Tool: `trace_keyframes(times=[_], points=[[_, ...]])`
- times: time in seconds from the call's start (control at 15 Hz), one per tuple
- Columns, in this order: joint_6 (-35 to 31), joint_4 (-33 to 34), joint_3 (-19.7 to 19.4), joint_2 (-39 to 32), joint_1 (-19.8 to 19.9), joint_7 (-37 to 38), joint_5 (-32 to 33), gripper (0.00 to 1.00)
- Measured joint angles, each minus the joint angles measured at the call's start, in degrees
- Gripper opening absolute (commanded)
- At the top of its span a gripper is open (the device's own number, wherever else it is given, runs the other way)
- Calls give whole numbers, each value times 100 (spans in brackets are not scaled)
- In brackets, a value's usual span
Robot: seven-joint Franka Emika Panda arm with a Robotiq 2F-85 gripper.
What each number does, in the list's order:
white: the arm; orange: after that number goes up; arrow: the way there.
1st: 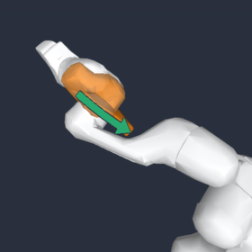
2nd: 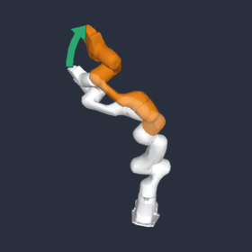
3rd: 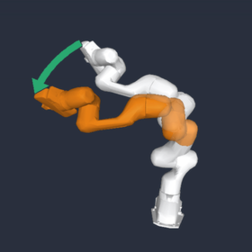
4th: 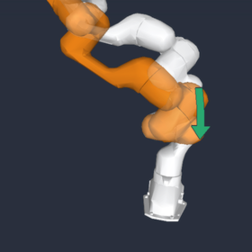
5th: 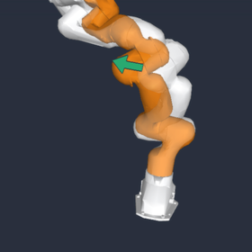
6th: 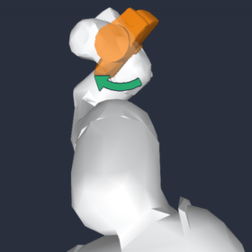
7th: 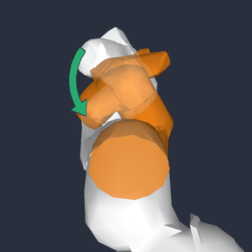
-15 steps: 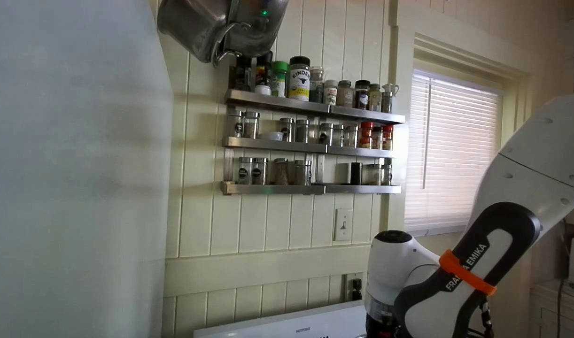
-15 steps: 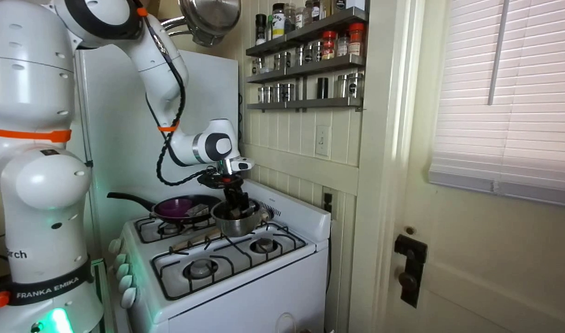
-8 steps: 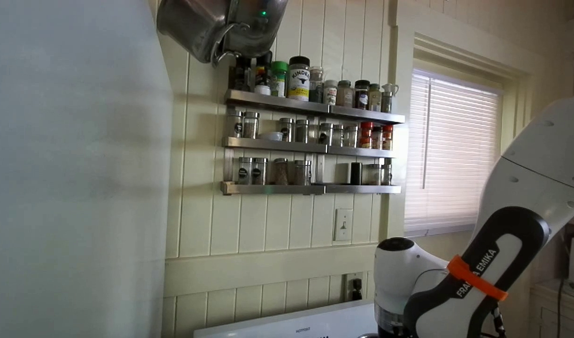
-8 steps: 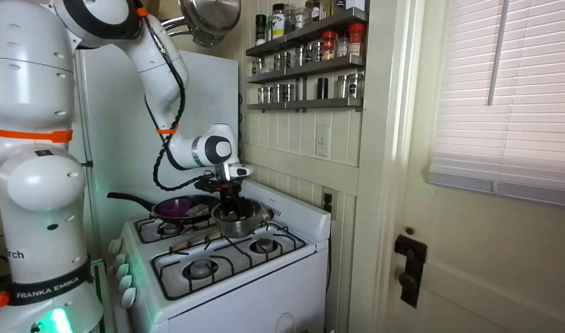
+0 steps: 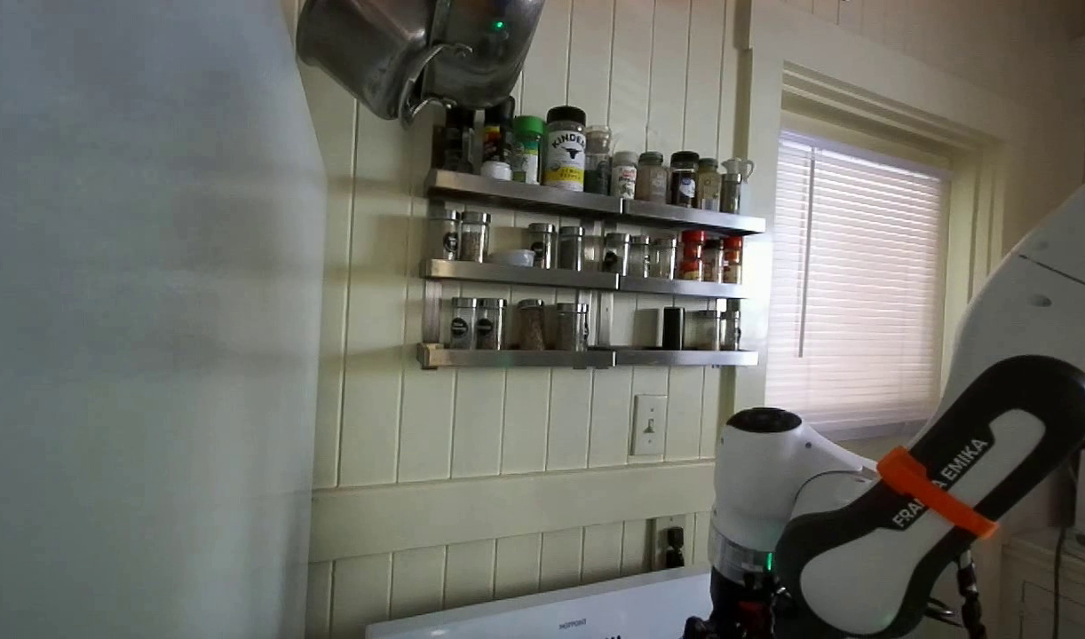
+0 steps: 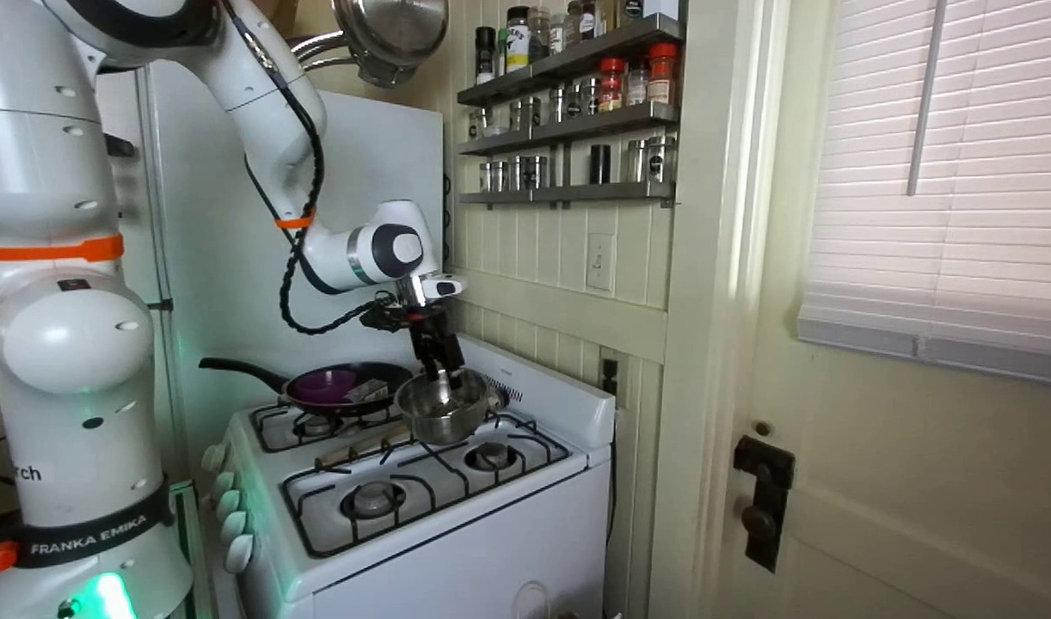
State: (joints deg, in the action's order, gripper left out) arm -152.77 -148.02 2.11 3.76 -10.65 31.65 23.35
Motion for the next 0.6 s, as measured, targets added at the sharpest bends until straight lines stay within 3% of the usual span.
trace_keyframes(times=[0.33,0.6], points=[[-173,-168,285,515,238,-21,-57,100],[-750,-358,400,790,458,-14,-59,100]])
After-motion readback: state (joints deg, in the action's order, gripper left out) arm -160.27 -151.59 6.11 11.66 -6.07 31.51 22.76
